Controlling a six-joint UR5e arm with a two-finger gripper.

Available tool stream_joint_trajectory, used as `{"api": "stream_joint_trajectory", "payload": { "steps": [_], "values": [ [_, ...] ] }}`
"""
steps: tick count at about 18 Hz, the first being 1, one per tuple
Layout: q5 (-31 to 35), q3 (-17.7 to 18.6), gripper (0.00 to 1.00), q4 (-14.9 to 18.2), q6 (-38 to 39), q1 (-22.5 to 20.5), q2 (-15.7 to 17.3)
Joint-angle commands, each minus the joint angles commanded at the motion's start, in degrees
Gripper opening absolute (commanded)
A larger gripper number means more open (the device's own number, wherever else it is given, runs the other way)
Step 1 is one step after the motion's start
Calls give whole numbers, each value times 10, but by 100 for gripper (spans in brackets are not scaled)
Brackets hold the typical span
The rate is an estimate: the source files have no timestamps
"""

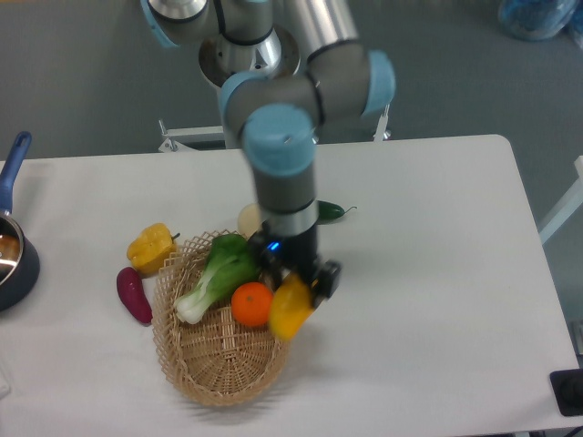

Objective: Pick up the mango from the basket
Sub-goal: 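Lift the held mango up out of the basket and away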

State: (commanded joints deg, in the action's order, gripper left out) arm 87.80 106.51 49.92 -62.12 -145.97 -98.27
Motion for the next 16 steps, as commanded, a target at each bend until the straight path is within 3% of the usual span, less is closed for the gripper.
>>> {"api": "stream_joint_trajectory", "payload": {
  "steps": [5, 16],
  "values": [
    [11, 13, 43, 57, -18, -63, 12],
    [10, 4, 43, 63, -44, -110, 16]
  ]
}}
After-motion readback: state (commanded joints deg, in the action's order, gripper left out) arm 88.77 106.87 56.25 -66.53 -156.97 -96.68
